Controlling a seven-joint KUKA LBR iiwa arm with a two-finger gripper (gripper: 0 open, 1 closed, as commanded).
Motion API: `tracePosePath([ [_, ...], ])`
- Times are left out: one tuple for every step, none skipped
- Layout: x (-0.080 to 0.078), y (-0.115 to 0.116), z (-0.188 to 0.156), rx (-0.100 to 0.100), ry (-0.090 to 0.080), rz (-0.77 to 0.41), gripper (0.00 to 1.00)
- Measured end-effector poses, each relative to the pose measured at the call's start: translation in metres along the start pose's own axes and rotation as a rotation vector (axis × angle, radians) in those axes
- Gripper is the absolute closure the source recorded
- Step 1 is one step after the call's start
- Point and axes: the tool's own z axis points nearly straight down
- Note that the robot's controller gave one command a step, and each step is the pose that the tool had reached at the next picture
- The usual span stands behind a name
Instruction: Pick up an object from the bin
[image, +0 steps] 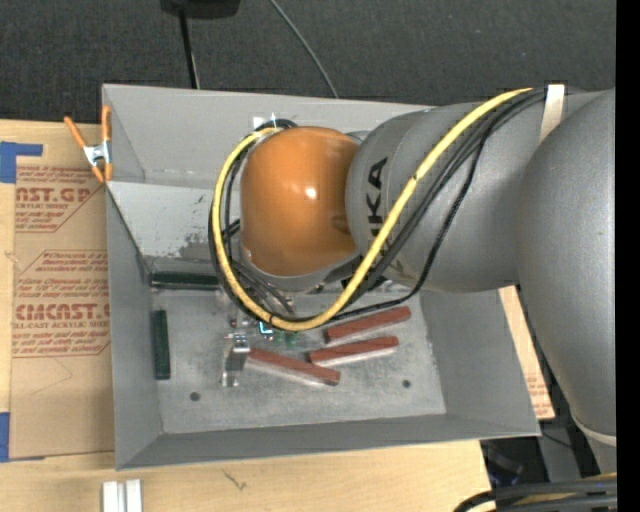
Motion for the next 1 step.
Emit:
tracePosePath([
  [-0.002,-0.0011,-0.0045,-0.002,-0.008,0.002,0.0],
])
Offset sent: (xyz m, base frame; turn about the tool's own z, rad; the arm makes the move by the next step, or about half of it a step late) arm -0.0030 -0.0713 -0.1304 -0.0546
